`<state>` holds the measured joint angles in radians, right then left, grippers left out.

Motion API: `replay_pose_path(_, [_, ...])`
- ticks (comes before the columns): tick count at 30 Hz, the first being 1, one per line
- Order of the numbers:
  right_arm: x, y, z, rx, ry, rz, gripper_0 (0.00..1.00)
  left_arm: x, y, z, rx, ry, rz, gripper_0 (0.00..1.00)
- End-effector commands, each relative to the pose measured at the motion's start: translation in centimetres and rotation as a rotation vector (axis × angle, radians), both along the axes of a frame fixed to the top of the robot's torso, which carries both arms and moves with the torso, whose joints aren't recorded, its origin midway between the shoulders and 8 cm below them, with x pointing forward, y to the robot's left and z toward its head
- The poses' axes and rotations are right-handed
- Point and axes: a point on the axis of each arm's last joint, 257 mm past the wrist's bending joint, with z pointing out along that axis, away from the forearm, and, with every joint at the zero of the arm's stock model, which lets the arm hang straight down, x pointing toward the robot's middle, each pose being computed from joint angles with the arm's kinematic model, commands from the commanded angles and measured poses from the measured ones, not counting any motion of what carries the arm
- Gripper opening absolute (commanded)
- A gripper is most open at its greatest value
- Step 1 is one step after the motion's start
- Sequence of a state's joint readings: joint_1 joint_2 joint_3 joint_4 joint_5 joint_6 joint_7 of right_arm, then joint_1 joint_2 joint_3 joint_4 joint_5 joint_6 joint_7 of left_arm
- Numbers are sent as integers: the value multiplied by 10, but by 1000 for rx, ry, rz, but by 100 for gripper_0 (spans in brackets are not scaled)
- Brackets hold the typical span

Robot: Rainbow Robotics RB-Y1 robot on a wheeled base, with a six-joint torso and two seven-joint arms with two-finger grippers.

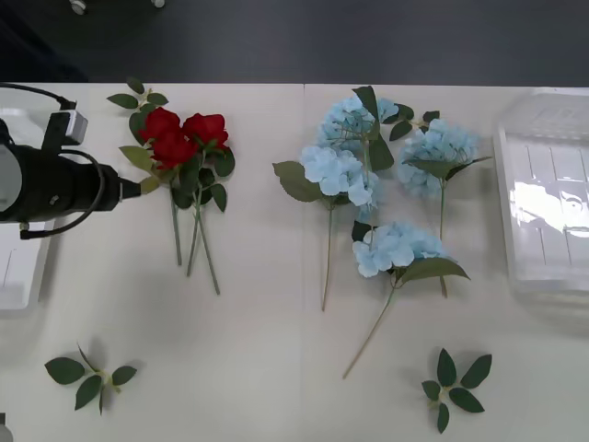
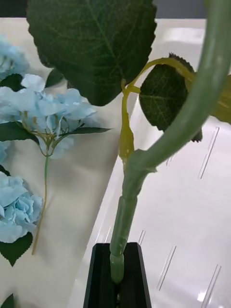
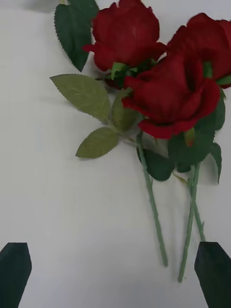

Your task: Put the red flowers into the right box and the blue flowers into the left box

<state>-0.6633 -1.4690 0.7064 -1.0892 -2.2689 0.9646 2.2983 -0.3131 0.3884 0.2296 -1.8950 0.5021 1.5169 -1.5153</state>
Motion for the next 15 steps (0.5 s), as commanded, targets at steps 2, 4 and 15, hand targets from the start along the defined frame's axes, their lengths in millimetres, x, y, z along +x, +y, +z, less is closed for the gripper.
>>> replay_pose_path(2, [15,-15,3,-61,69,-81,0,20,1,13,-29,-18,111,100])
replay_pose_path(4, [16,-24,-4,-107,90,-106,0,22,4,8,-18,-8,131,100])
replay_pose_path(15, [-10,-51,-47,-250,284,-266,0,52,15,-12,36,13,220,100])
